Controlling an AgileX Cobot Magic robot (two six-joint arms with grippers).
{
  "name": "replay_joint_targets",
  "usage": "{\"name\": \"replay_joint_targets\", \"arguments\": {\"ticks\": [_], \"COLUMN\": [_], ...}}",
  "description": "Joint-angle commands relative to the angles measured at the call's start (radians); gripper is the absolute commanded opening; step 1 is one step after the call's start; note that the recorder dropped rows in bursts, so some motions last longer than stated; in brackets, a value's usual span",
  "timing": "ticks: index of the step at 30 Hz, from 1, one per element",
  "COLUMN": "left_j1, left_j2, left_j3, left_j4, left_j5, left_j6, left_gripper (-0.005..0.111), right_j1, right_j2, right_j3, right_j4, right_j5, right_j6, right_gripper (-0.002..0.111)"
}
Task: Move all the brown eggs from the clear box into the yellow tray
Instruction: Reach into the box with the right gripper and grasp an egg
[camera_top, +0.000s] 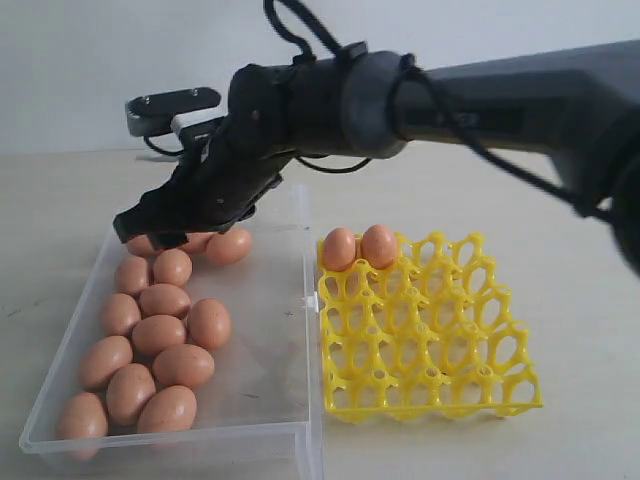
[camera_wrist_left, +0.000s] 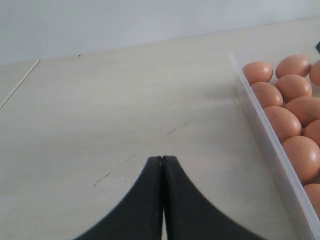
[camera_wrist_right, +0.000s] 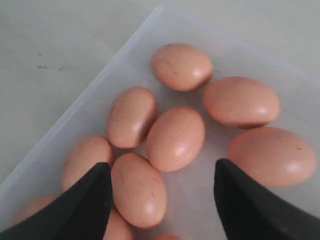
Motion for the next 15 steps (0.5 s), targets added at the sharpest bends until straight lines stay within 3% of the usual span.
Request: {"name": "replay_joint_targets", "arguments": {"ticks": [1, 7, 15], "left_j1": [-0.008, -0.008, -0.008], "left_j2": [-0.006, -0.006, -0.006], "left_j3": [-0.004, -0.004, -0.004], "left_j4": [-0.002, -0.002, -0.002], "left_j5": [-0.009, -0.009, -0.009], "left_j6": [-0.004, -0.004, -0.004], "left_gripper": [0.0, 0.0, 0.0], "right_j1": [0.003, 0.003, 0.003], "right_j2": [0.135, 0.228, 0.3], "right_j3": [-0.194, -0.326, -0.378], "right_j4": [0.02, -0.026, -0.104], "right_j5": [0.119, 0.178, 0.186], "right_j6": [0.044, 0.132, 0.176], "right_gripper": [0.058, 0.058, 0.058]}}
